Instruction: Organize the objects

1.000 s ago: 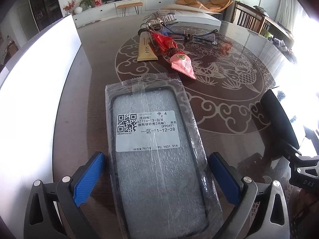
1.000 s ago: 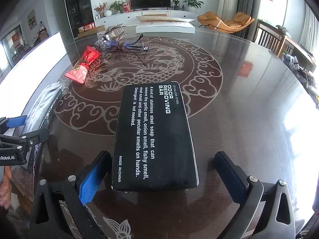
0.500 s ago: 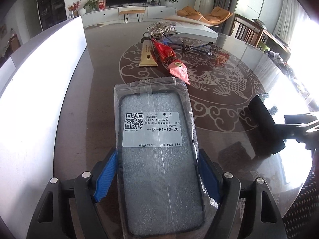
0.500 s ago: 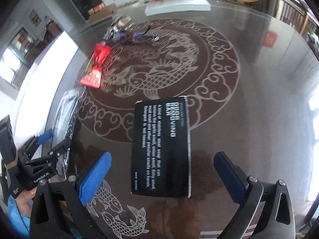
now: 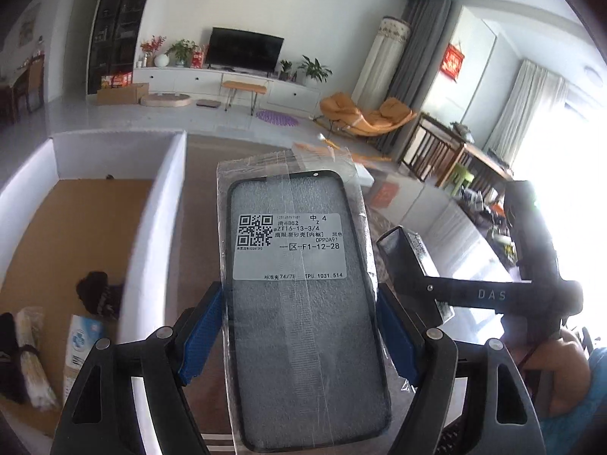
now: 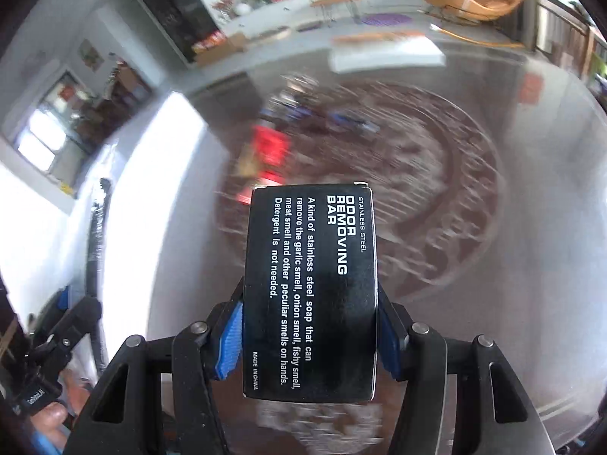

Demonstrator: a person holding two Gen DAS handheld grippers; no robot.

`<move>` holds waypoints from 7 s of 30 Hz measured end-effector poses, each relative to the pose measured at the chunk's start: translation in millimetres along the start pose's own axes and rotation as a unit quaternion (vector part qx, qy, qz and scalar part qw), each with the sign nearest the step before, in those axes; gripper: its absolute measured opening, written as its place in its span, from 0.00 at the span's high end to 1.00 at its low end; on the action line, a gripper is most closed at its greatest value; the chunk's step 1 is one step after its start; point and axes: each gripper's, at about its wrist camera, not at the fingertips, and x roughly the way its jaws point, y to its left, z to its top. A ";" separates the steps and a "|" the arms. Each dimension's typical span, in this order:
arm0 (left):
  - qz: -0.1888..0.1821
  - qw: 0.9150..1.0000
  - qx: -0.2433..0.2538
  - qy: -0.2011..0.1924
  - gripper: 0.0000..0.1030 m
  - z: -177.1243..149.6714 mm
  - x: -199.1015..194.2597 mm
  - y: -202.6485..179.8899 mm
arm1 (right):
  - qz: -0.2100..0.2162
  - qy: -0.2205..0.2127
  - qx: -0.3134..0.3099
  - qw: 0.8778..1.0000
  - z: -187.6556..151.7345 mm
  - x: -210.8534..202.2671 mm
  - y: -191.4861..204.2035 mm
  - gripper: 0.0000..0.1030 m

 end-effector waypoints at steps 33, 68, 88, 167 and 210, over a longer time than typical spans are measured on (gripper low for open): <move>0.102 0.994 -0.021 0.020 0.11 8.7 -2.9 36.6 | -0.219 -0.095 -0.036 0.970 -48.6 35.6 -26.2 0.01; 0.090 0.979 0.127 0.132 0.00 -73.3 205.3 -76.8 | -0.272 -0.084 0.089 0.955 -77.2 21.8 -172.7 0.00; 0.090 0.979 0.127 0.132 0.00 -72.9 204.7 -75.9 | -0.272 -0.084 0.089 0.955 -77.3 21.9 -172.6 0.00; 0.111 0.980 0.104 0.132 0.75 -39.8 227.2 -60.9 | -0.270 -0.085 0.086 0.955 -76.6 23.4 -170.4 0.00; 0.122 0.980 0.091 0.131 0.00 -69.5 208.7 -49.1 | -0.270 -0.086 0.085 0.955 -76.4 23.9 -168.4 0.00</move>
